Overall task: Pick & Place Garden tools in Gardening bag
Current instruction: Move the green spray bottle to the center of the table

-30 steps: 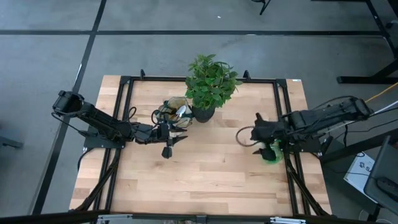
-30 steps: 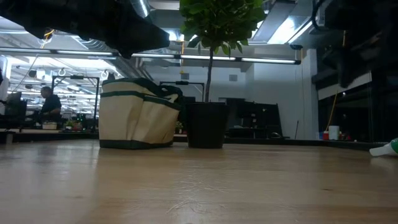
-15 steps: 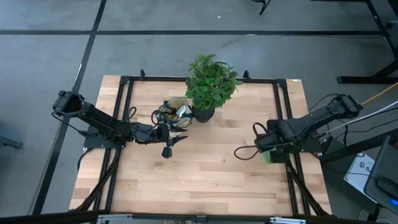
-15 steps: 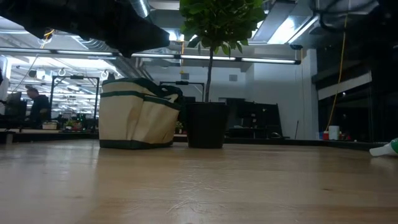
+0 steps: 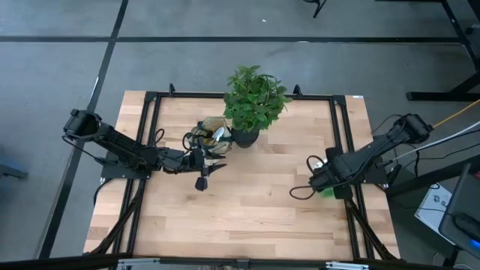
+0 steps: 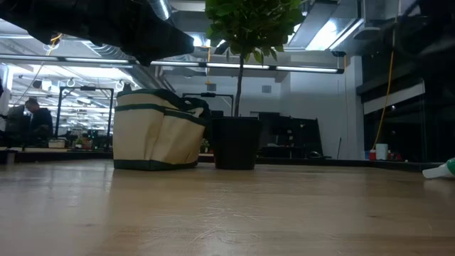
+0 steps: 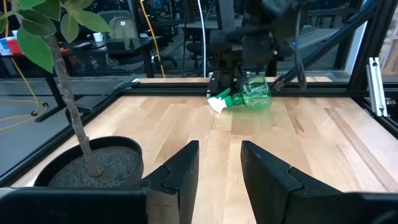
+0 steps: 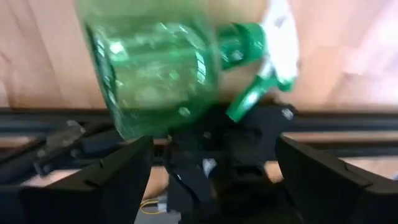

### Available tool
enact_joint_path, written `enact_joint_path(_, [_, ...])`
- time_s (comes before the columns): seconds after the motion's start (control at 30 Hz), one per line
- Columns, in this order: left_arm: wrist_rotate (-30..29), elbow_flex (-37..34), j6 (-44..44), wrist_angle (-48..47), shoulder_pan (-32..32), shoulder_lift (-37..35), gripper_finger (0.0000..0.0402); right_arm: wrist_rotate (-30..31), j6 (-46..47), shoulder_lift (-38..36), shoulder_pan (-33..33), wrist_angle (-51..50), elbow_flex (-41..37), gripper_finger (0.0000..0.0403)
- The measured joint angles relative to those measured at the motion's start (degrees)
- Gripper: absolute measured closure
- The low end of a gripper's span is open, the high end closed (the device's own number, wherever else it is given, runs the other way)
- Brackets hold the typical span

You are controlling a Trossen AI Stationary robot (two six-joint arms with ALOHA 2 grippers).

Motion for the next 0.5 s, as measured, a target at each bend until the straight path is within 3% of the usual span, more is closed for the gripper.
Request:
enact_joint_path(0.3, [1.86, 0.00, 0.00, 0.00, 0.00, 0.00, 0.0284, 0.31, -2.45, 6.51, 2.09, 17.48, -3.74, 0.0062])
enact_joint_path(0.5, [1.91, 0.00, -0.01, 0.03, 0.00, 0.00, 0.0284, 9.33, -12.85, 10.87, 1.92, 37.56, -3.76, 0.0062])
